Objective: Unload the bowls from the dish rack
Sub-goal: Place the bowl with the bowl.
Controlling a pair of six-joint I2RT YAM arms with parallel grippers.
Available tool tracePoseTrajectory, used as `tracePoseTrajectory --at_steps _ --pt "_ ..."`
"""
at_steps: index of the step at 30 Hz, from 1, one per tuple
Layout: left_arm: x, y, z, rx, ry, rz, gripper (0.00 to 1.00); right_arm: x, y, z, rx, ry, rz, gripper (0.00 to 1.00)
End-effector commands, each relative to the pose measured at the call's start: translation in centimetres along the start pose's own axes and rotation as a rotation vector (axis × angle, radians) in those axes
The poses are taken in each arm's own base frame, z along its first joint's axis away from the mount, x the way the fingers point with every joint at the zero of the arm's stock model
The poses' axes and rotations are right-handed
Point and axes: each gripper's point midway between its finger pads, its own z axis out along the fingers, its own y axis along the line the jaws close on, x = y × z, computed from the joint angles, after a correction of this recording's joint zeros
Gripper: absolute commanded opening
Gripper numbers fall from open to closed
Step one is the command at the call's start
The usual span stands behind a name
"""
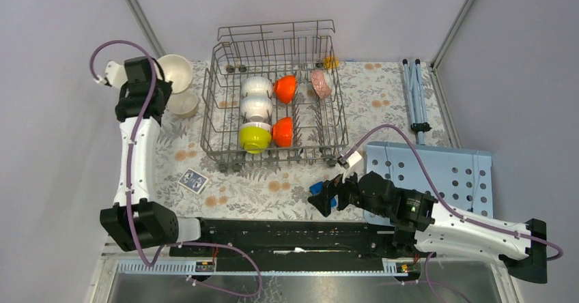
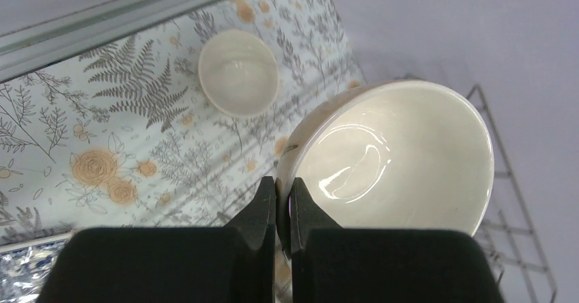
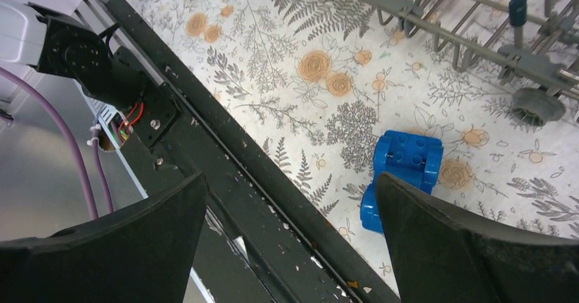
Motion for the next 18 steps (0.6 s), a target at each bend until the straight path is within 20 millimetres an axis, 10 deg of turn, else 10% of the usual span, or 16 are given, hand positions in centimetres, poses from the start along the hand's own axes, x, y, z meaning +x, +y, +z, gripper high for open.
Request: tracePoseTrajectory --at_steps 1,18 --pt "-5.9 -2.6 0.6 0.098 -0.15 -0.243 0.0 -0.5 0.9 0.0 -0.064 -0.061 0.038 0.98" --pt "0.1 3.5 15.0 -0.085 0.004 -0.172 0.0 -0.3 -0.7 -1.4 -0.027 -0.105 0.022 0.98"
